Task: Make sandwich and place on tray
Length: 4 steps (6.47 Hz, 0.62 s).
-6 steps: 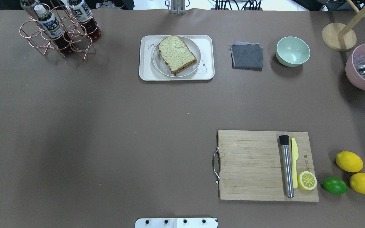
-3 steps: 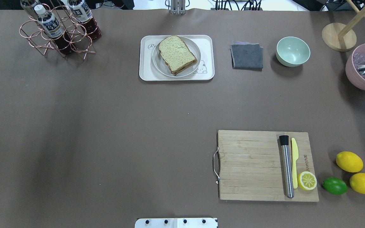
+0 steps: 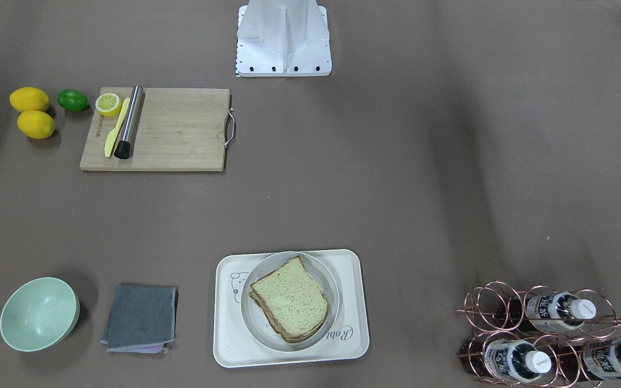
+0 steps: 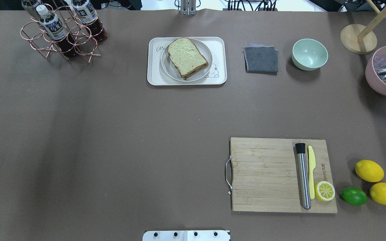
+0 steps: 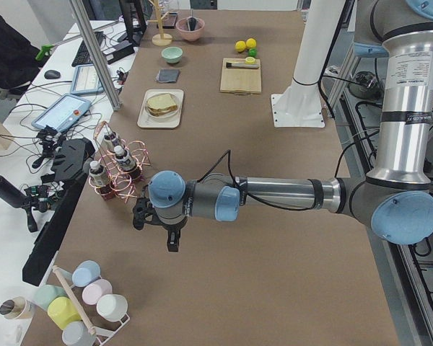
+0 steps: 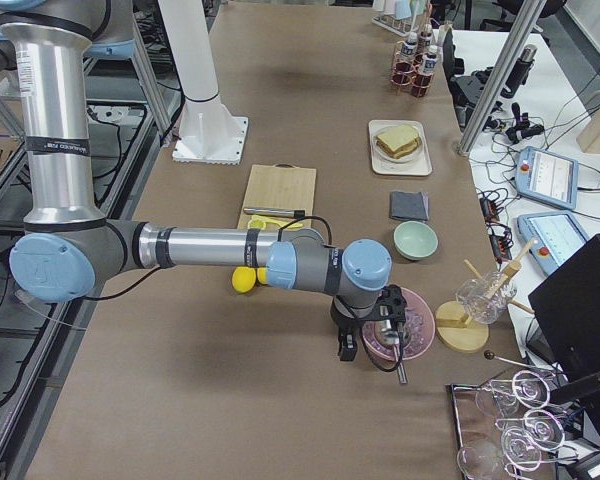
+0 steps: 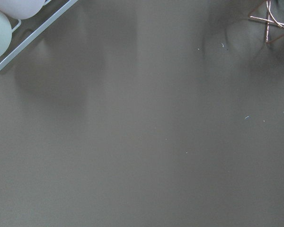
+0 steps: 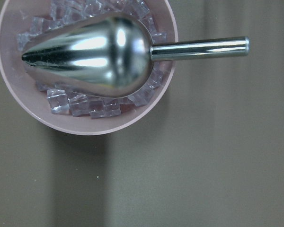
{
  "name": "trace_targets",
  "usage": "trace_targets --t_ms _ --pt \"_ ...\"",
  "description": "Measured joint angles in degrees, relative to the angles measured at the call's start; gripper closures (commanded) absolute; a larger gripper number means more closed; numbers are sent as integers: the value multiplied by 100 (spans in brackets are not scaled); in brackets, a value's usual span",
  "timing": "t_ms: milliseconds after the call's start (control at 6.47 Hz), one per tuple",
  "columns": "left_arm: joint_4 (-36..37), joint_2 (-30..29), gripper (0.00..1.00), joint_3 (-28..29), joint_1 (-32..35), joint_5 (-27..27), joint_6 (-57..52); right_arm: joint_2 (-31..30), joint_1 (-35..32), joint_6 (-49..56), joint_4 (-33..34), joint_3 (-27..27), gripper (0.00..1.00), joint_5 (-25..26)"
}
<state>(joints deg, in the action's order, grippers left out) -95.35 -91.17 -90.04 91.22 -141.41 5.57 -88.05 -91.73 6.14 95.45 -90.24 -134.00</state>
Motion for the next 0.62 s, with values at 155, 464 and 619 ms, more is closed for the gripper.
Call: trace_targets --t_ms 155,464,619 --pt "-1 2 2 25 0 5 -6 49 -2 -71 0 -10 0 -56" --pt "-1 -15 2 37 0 13 -4 88 -2 -104 -6 -15 0 -58" --pt "9 -38 2 39 0 18 -4 103 -2 -105 -8 -15 0 -44"
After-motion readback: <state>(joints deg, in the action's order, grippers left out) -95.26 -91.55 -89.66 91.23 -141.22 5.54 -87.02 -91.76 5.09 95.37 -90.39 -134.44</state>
